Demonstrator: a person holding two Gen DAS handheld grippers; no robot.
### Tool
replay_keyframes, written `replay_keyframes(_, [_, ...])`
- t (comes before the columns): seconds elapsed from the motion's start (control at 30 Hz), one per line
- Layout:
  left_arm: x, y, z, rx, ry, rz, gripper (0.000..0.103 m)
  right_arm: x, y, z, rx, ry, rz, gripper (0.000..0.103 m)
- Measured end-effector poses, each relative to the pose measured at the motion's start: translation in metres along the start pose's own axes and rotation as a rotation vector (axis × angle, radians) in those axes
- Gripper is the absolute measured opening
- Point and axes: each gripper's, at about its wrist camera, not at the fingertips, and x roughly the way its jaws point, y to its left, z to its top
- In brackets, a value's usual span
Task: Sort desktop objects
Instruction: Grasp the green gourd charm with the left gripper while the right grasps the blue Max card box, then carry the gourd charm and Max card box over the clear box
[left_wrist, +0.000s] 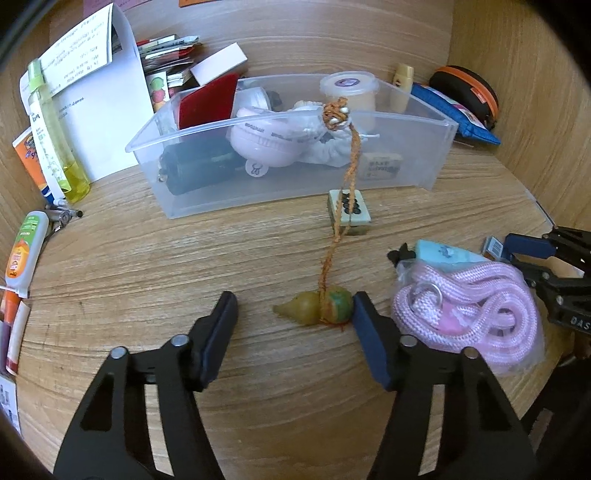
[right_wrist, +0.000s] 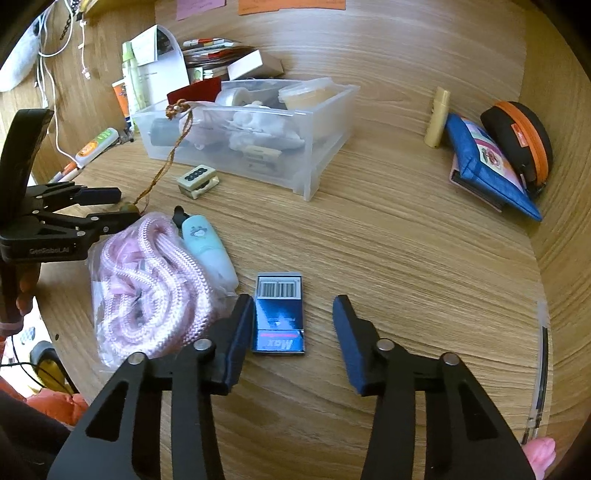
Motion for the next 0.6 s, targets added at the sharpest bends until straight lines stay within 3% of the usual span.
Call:
replay_keyframes(0.07, [-0.001,0.0,0.0,-0.005,-0.002,0.003,0.05,-0.001,0.002,0.0,-0.006,-0.003,0.006,0.025])
replay_keyframes(0.17, [-0.002,0.003,0.0,-0.018,-0.007,0.009,0.042,-0.001,0.002,0.0,-0.009,-0.004,0.007,0.025])
replay_keyframes(0.6, [-0.011,0.018,0.002,-0.114,-0.047,-0.013,0.042,-0.005,-0.018,0.006,0.09,-0.016,-0.012,0.025])
